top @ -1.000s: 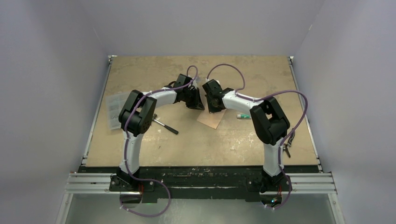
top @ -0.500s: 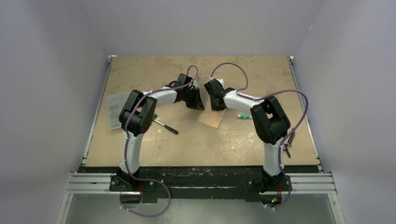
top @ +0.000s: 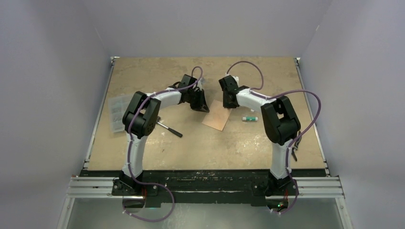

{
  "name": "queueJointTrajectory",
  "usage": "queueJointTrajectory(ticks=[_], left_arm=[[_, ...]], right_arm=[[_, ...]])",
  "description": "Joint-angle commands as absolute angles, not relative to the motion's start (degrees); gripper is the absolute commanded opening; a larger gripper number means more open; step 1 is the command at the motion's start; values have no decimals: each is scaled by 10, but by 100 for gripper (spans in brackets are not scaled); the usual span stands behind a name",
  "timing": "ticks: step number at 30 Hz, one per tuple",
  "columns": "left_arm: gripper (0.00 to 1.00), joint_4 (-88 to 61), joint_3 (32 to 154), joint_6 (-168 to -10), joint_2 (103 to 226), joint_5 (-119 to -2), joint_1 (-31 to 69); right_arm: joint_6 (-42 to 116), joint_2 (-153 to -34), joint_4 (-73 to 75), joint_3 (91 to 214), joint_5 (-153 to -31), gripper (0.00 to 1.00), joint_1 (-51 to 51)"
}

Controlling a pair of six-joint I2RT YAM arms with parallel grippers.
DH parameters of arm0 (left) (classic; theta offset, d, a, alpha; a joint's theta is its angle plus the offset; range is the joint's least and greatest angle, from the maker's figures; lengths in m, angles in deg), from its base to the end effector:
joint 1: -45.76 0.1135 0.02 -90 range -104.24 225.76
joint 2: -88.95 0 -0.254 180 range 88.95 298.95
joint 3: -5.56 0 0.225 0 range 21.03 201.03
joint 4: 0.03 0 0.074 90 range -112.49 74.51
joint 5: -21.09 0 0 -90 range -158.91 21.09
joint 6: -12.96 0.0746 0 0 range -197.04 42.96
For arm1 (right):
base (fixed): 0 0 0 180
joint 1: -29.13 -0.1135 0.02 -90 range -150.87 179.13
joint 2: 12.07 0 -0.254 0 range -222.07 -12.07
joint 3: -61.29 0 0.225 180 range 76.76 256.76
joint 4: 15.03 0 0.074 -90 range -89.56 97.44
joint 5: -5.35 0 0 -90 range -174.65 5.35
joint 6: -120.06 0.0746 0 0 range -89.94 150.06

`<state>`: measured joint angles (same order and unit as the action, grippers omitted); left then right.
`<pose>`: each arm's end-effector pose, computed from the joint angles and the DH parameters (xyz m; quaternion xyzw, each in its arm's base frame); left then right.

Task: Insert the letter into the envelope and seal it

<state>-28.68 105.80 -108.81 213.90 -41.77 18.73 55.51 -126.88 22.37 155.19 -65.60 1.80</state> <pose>0.3887 -0.2365 0.1150 0.0355 0.9251 -0.3441 0.1569 0.3778 0.1678 0.1408 0.0296 0.9494 -0.0229 0.3120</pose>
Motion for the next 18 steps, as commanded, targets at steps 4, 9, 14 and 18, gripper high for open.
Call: queueJointTrajectory(ticks=[4,9,14,18], left_arm=[[14,-290,1067,-1063,2150,-433,195],[23,-248,1077,-1097,2113,-389,202],[21,-265,1091,-1102,2109,-386,204],[9,-284,1096,-1110,2113,-387,204]], right_arm=[[523,-1131,221,1542,-705,34,29],[442,-1095,236,1509,-761,45,36],[421,-1117,215,1500,-819,32,19],[450,-1163,218,1543,-808,21,-24]])
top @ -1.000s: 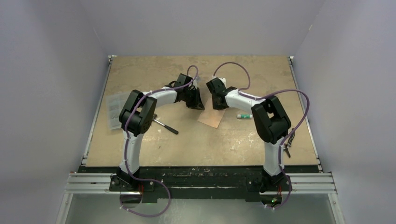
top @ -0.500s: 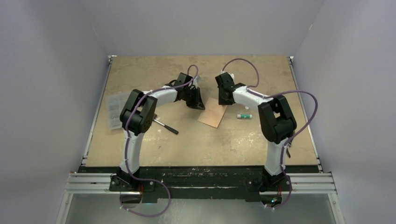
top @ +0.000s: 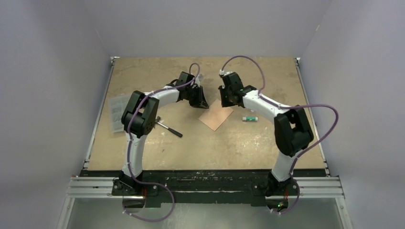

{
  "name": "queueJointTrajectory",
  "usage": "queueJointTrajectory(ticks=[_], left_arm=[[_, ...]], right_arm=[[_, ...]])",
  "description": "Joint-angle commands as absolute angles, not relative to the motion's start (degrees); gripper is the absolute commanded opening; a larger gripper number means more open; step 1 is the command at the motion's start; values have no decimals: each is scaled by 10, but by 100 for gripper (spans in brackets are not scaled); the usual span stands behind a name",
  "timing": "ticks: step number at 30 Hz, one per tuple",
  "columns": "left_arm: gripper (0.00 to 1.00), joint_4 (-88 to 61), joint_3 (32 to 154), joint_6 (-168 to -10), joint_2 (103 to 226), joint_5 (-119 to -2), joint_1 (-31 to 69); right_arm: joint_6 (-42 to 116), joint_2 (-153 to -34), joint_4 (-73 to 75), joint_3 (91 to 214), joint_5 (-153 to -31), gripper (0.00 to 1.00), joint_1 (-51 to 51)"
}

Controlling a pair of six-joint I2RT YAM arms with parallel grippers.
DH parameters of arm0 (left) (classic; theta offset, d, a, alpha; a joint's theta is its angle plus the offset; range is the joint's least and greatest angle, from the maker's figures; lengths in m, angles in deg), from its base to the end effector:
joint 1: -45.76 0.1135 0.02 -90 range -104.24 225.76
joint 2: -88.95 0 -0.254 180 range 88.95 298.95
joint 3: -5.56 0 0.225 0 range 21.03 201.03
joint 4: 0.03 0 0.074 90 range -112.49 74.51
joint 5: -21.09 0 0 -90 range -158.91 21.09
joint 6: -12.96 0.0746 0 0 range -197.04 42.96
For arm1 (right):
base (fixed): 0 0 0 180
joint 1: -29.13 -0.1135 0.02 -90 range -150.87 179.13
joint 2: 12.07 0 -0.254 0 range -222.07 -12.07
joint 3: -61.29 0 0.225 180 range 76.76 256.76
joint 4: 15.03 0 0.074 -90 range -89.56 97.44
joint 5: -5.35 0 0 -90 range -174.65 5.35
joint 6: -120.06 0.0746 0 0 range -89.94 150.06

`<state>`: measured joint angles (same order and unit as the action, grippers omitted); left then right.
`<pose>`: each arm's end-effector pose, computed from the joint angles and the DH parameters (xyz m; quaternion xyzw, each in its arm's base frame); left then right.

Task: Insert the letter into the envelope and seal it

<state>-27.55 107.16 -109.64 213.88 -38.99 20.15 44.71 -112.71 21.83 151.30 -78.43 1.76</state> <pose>0.3983 -0.2322 0.1251 0.0308 0.9138 -0.3700 0.1645 0.3484 0.1713 0.2124 -0.0835 0.9271 0.0826 0.3560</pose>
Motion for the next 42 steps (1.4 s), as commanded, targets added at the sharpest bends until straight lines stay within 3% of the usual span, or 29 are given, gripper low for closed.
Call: queueJointTrajectory(ticks=[1,6,20,29,37,42], left_arm=[[7,-287,1095,-1112,2112,-390,204],[7,-299,1091,-1107,2097,-423,204],[8,-284,1055,-1116,2060,-411,205],[0,-231,969,-1119,2085,-383,200],[0,-256,951,-1126,2116,-446,197],[0,-285,952,-1136,2115,-494,197]], right_arm=[[457,-1178,219,1553,-808,20,-30],[494,-1241,245,1589,-796,14,-37],[505,-1268,217,1530,-806,10,-46],[520,-1244,142,1457,-844,7,-47],[500,-1239,118,1439,-870,4,-49],[486,-1220,121,1425,-876,8,-50]])
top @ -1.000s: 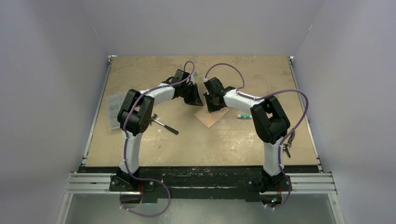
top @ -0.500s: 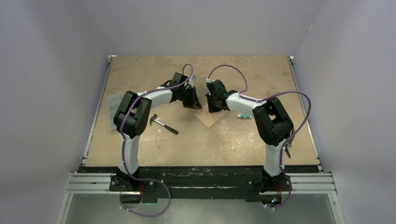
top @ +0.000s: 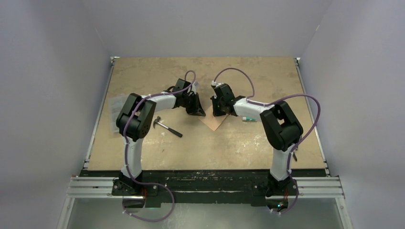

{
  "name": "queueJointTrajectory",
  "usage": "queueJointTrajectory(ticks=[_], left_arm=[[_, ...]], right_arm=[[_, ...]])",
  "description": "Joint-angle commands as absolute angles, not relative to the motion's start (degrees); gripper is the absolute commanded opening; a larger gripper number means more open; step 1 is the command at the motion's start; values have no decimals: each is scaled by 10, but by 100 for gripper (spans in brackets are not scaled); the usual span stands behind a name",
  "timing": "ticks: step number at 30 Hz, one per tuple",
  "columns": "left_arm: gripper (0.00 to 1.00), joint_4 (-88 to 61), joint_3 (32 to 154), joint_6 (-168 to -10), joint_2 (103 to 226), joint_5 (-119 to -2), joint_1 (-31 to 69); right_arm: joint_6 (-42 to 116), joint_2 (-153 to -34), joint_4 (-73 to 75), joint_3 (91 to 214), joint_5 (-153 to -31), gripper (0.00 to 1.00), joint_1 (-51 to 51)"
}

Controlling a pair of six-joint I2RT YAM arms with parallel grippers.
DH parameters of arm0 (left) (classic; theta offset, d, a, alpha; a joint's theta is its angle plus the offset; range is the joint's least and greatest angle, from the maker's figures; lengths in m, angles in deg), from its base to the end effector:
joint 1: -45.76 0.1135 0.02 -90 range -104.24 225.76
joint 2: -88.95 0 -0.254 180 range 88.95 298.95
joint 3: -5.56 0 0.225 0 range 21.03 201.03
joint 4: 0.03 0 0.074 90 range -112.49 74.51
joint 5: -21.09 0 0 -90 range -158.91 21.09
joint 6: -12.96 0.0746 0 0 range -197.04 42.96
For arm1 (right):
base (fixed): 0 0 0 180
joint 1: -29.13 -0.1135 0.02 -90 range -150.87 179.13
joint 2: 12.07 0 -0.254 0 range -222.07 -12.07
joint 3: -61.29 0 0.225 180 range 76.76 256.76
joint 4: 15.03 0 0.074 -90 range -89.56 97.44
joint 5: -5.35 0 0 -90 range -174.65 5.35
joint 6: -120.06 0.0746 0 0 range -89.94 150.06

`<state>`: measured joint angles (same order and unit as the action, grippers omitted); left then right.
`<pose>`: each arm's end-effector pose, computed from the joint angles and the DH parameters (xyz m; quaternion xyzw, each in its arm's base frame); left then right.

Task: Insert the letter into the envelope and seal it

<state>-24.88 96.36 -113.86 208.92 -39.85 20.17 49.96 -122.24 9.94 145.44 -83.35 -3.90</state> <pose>0.3678 -0.2163 0.1112 -0.0130 0.9239 -0.3590 0.1321 0.3390 0.2184 0.1378 -0.1040 0.9368 0.1392 0.3036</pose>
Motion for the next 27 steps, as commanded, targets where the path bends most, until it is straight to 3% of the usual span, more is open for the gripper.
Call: queueJointTrajectory(ticks=[1,12,19,27], left_arm=[[0,-288,954,-1138,2116,-500,197],[0,-284,953,-1145,2120,-497,197],[0,-286,960,-1130,2125,-481,197],[0,-292,970,-1118,2135,-478,197]], right_arm=[[484,-1216,121,1422,-878,10,-50],[509,-1177,165,1445,-827,30,-50],[514,-1126,148,1464,-754,32,-50],[403,-1131,163,1428,-768,32,-78]])
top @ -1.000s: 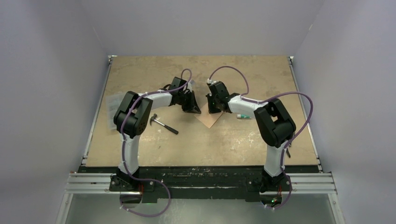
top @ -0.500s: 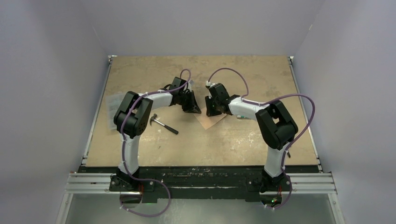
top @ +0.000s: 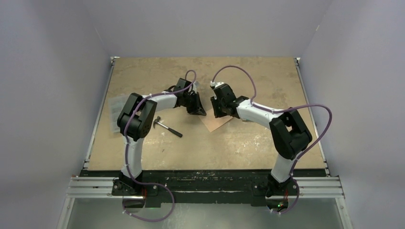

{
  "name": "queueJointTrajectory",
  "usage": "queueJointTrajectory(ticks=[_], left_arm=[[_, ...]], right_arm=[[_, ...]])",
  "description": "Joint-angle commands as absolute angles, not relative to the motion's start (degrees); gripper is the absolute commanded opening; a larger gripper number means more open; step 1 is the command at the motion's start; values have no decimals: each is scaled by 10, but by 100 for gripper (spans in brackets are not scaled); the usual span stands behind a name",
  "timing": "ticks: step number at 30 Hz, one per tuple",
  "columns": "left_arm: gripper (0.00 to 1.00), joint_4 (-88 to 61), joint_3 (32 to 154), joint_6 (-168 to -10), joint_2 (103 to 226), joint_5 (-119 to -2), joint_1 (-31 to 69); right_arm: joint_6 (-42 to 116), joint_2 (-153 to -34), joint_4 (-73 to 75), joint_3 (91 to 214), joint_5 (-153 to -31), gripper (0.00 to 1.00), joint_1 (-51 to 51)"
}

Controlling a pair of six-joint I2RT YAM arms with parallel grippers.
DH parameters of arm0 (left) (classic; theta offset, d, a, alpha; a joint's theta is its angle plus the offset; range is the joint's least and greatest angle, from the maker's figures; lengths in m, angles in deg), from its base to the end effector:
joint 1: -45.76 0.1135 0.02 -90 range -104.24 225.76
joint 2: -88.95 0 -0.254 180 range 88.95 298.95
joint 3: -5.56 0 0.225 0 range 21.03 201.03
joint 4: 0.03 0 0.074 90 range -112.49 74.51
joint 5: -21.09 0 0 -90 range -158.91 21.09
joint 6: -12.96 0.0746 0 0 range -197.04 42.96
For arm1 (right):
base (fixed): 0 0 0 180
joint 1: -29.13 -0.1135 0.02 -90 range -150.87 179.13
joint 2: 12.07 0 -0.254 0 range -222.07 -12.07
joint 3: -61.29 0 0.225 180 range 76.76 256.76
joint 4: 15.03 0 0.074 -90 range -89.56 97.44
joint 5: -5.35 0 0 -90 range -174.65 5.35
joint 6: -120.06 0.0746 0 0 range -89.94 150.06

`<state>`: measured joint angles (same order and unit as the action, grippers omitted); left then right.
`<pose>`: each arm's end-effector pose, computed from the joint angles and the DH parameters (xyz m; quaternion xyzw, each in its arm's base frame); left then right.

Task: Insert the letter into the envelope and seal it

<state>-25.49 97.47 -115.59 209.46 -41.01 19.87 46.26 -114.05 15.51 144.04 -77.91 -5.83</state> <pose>0.3704 -0.2186 0.1113 -0.0279 0.9257 -0.3536 0.1310 0.3171 0.2110 0.1748 -0.1328 0.9281 0.0984 0.3335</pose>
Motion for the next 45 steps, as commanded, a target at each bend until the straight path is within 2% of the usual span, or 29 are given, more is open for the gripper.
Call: queueJointTrajectory(ticks=[1,4,18,25,28,30,35,39,45], left_arm=[[0,-293,971,-1117,2136,-478,197],[0,-295,971,-1115,2139,-477,197],[0,-308,979,-1098,2153,-480,200],[0,-311,984,-1092,2155,-479,203],[0,-314,987,-1086,2154,-478,203],[0,-314,989,-1082,2154,-475,203],[0,-313,991,-1076,2156,-466,203],[0,-312,992,-1074,2156,-465,203],[0,-313,993,-1072,2157,-461,203]], right_arm=[[397,-1128,163,1423,-769,34,-80],[387,-1129,156,1416,-762,43,-83],[369,-1197,145,1378,-757,74,-86],[394,-1193,168,1390,-768,80,-86],[416,-1173,184,1425,-765,77,-85],[434,-1161,187,1449,-757,71,-84],[470,-1158,197,1501,-754,43,-84],[480,-1188,211,1522,-746,25,-84],[486,-1211,219,1529,-738,13,-84]])
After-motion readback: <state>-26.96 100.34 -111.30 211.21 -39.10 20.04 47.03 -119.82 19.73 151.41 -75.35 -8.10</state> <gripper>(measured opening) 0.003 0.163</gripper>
